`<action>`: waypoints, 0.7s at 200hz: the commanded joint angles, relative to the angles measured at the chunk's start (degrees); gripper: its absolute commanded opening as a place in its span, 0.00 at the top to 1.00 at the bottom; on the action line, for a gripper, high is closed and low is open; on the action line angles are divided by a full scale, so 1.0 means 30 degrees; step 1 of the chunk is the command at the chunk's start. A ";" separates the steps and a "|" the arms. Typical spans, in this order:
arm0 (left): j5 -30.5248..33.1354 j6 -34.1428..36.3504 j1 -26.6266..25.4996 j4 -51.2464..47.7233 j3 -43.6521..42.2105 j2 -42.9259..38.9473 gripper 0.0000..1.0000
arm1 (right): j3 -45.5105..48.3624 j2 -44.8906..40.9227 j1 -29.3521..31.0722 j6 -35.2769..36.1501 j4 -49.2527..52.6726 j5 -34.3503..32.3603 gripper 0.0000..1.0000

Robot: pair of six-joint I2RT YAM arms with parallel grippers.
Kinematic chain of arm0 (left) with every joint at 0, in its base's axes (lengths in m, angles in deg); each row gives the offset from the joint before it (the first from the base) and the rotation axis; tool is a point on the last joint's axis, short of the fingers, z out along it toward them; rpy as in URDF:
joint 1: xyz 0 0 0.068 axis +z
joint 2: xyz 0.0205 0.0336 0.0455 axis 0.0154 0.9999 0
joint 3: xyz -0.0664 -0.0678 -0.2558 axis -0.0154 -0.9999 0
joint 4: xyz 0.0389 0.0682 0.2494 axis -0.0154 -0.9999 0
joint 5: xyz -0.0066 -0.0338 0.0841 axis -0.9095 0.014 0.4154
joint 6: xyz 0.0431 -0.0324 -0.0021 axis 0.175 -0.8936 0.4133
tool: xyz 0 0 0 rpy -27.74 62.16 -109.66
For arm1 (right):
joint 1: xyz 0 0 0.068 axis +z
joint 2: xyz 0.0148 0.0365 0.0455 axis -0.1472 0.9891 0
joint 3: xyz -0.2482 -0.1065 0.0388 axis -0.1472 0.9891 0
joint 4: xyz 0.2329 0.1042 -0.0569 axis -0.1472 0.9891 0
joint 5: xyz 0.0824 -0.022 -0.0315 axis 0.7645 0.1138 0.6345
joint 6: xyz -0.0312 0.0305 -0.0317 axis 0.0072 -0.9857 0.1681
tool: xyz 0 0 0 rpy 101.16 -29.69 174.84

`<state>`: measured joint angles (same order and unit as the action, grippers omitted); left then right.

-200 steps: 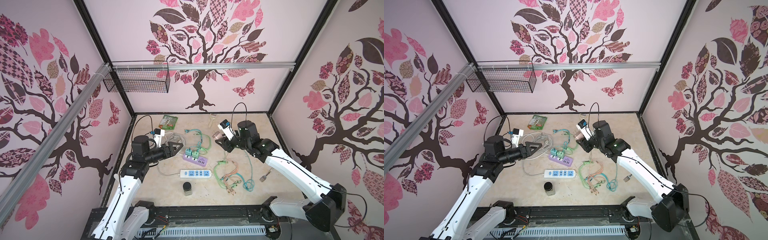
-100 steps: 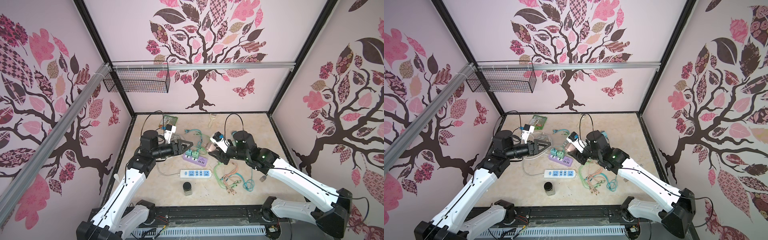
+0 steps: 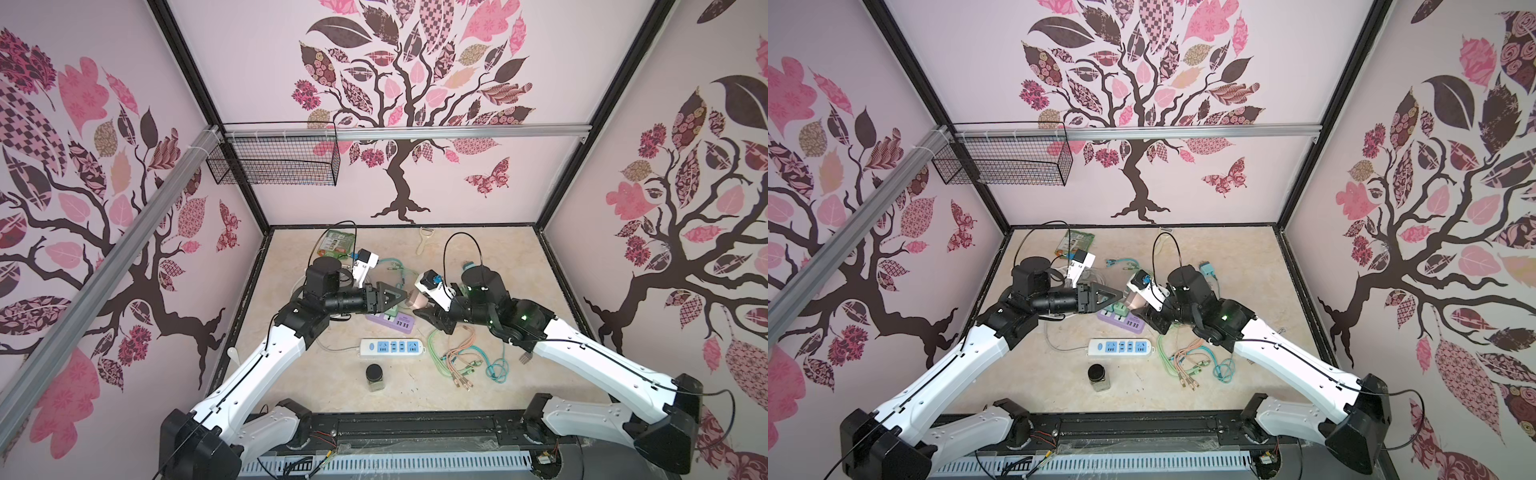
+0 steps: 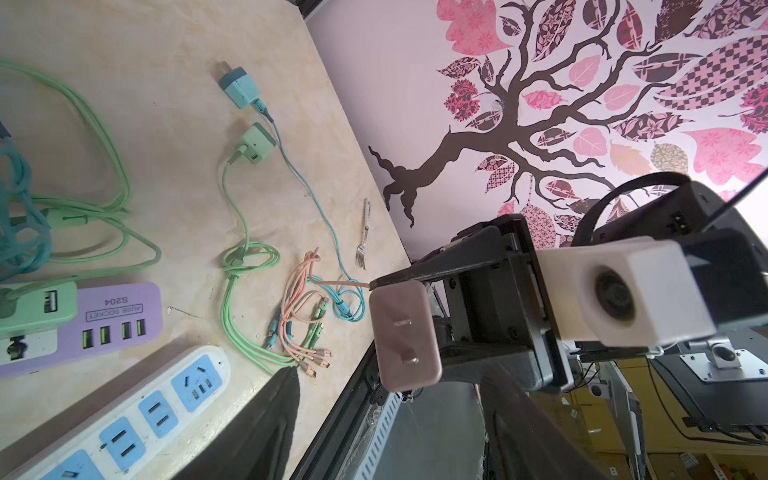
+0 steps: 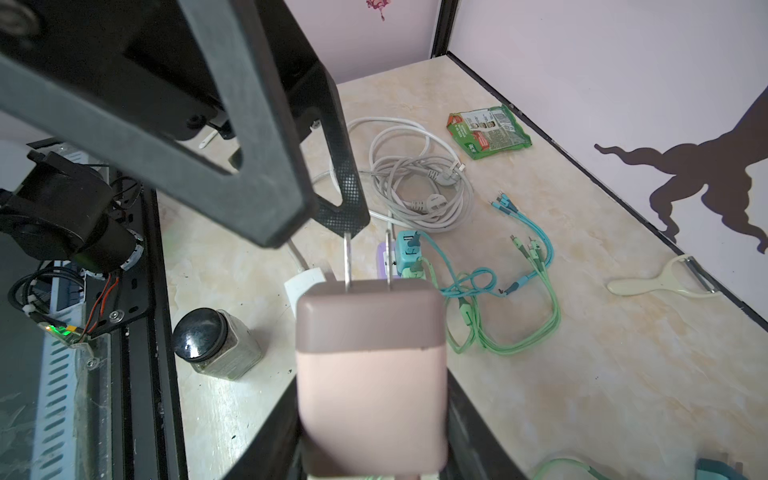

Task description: Insert the plug

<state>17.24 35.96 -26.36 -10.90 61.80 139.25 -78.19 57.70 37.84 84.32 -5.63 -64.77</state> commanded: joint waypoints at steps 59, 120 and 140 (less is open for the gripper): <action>-0.0343 0.0284 -0.0883 0.0340 0.1268 0.0998 0.39 | -0.0769 0.0056 0.0651 0.0475 -0.0462 -0.0688 0.76; -0.0688 0.0298 -0.1046 0.0340 0.1432 0.1340 0.52 | -0.0812 0.0259 0.0855 0.0636 -0.0513 -0.0933 0.77; -0.0830 0.0269 -0.1086 0.0370 0.1449 0.1458 0.57 | -0.0908 0.0345 0.0893 0.0695 -0.0572 -0.0990 0.77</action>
<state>16.01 36.20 -29.27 -10.50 63.24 143.01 -78.19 57.83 40.20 85.74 -6.07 -67.03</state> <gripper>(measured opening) 0.450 0.451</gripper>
